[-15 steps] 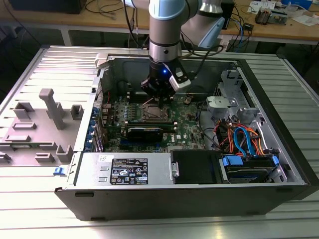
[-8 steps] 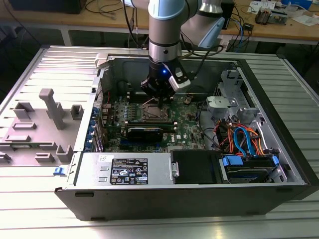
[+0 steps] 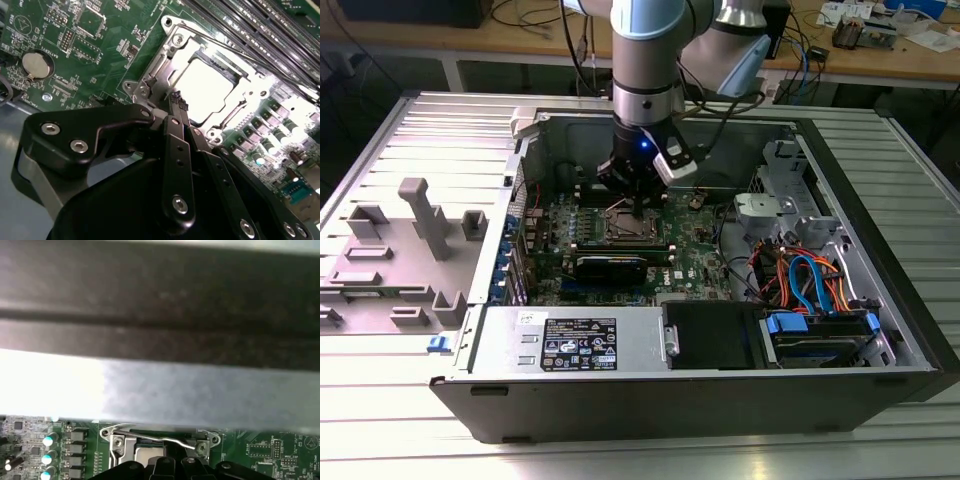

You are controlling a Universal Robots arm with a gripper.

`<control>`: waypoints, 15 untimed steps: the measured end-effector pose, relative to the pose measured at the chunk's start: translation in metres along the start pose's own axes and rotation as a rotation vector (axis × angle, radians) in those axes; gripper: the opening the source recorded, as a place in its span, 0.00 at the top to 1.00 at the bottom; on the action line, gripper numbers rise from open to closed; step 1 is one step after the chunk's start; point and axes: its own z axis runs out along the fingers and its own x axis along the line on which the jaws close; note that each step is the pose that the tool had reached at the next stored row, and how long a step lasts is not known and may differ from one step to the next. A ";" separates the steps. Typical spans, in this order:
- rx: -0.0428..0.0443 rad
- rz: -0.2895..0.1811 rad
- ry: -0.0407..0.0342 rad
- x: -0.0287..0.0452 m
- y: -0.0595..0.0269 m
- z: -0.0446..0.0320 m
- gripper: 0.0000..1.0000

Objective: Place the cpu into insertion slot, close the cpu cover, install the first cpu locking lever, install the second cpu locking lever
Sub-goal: 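Install the first cpu locking lever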

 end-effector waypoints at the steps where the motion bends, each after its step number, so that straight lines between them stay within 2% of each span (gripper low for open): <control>1: -0.0005 0.000 0.0000 0.0008 0.0000 -0.0020 0.89; 3: -0.0012 0.000 -0.0001 0.0025 0.0000 -0.0064 0.89; 7: -0.0012 0.000 -0.0003 0.0081 -0.0005 -0.0086 0.89; 13: -0.0012 0.000 -0.0011 0.0264 -0.0007 -0.0111 0.89; 15: -0.0014 0.000 -0.0015 0.0299 -0.0005 -0.0150 0.89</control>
